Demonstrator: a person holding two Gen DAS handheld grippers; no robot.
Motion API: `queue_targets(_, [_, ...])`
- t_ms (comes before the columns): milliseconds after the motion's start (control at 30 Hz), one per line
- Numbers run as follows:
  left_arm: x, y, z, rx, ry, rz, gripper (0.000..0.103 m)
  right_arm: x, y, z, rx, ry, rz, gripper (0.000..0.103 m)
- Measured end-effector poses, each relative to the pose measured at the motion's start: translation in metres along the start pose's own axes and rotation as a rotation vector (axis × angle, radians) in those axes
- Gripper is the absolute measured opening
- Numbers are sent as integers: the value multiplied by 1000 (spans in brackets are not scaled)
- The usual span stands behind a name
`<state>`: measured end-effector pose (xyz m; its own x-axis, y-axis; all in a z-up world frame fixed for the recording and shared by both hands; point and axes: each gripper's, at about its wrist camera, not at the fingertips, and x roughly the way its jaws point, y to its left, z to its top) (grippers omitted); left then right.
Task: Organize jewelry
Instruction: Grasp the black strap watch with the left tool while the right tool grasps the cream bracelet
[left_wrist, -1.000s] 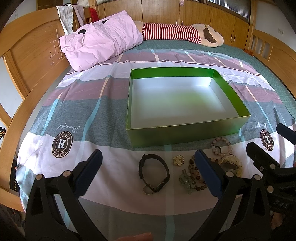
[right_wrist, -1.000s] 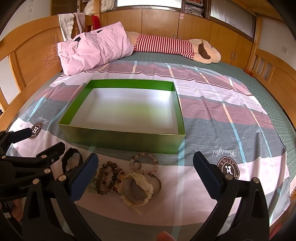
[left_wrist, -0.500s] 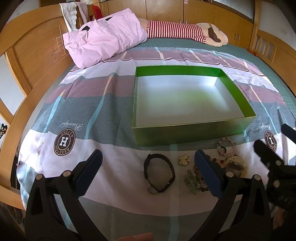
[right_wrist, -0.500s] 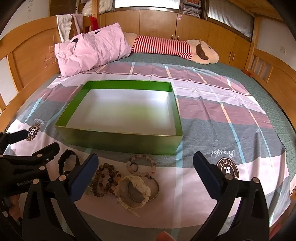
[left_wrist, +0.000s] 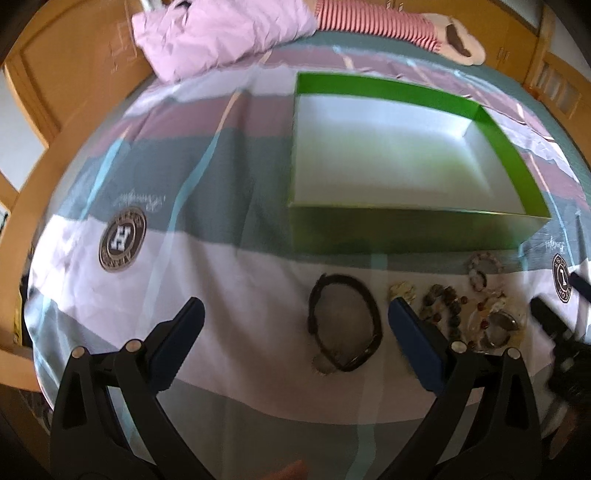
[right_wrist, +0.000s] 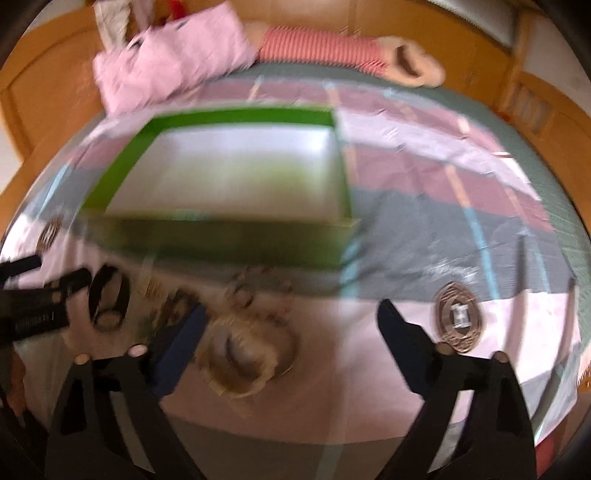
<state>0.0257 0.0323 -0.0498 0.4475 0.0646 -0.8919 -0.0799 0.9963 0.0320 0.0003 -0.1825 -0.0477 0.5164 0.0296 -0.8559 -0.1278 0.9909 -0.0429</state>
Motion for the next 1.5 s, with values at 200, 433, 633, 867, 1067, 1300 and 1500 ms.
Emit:
queue_targets(200, [-8,22,5,-62,-24,-62,80,32,19,-14,-69,110,-6,26])
queue_targets(433, [1,10,3,-19,21,-122,55,22,-7,-10,41,69,63,17])
queue_targets(633, [21,15,2,-47,97,-150,34,0,-16,-4,95,20,130,14])
queue_targets(867, [48,14,-4,-79,193,-192,26,-2,-24,4,105,8,104,18])
queue_targets(1067, [53,5,-4,-41,190,-172,28,15,-25,-3,86,73,39,35])
queue_targets(1300, [53,1,2,-43,178,-173,5,23,-20,-6,83,79,77,18])
queue_targets(1500, [26,10,11,-52,84,-193,5,5,-26,0,125,21,134,15])
